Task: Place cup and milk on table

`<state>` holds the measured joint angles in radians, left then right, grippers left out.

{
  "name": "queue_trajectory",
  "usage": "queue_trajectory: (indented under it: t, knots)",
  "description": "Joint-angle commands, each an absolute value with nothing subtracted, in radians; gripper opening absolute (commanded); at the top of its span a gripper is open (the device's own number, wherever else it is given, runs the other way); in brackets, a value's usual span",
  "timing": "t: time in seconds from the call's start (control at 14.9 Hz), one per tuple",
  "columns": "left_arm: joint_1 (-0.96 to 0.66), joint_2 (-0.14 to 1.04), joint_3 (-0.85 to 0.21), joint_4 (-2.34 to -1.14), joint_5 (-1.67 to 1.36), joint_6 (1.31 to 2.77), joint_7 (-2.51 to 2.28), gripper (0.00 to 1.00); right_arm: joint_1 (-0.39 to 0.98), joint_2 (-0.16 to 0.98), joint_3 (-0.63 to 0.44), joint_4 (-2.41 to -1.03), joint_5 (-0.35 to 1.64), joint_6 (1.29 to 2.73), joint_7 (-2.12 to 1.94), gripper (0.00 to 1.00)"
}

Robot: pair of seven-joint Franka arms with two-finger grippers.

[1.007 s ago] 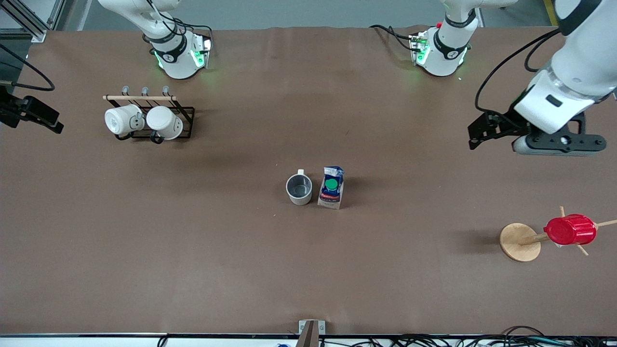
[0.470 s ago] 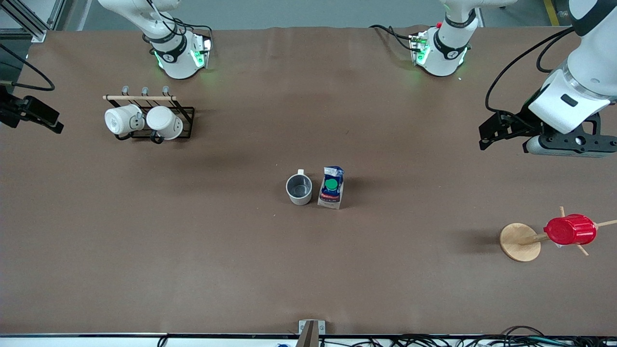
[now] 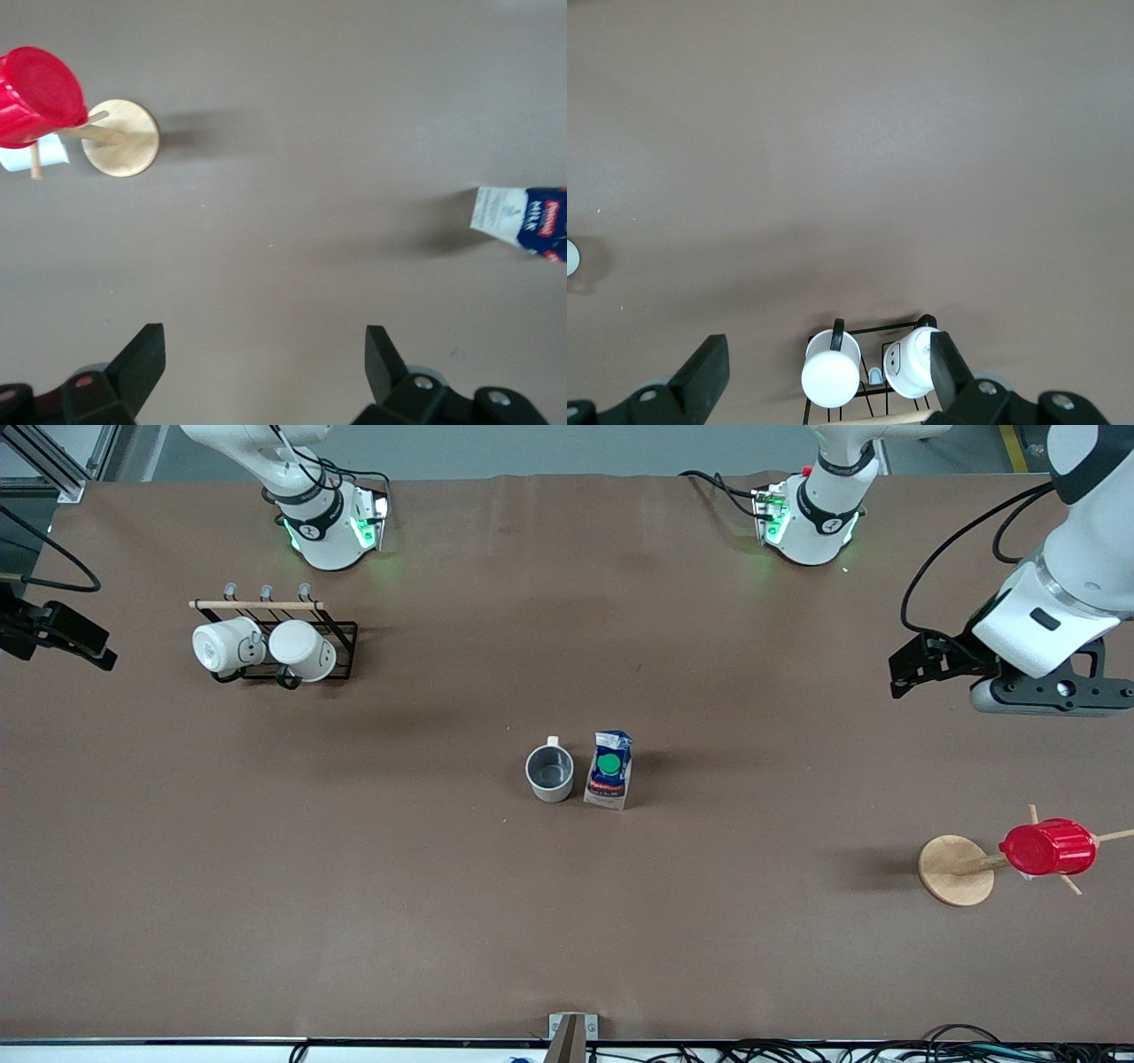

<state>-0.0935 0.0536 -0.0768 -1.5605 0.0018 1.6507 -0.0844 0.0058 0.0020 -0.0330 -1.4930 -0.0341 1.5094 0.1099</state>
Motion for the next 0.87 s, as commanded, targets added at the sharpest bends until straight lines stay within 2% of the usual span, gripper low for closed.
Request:
queue_trajectory:
  t: [0.0,0.2,0.81]
  knots:
    - [-0.129,-0.020,-0.023,-1.646,0.005,1.667,-0.046,0.99,-0.012,0.003,-0.021,-1.485,-0.012,1.502,0.098,1.00]
    - [-0.137,-0.067,-0.012,-1.710,0.005,1.700,-0.043,0.99,-0.012,0.003,-0.021,-1.485,-0.012,1.502,0.098,1.00]
    - [-0.135,-0.051,-0.017,-1.678,-0.014,1.697,-0.043,0.99,-0.029,0.002,-0.017,-1.485,-0.011,1.491,0.097,1.00]
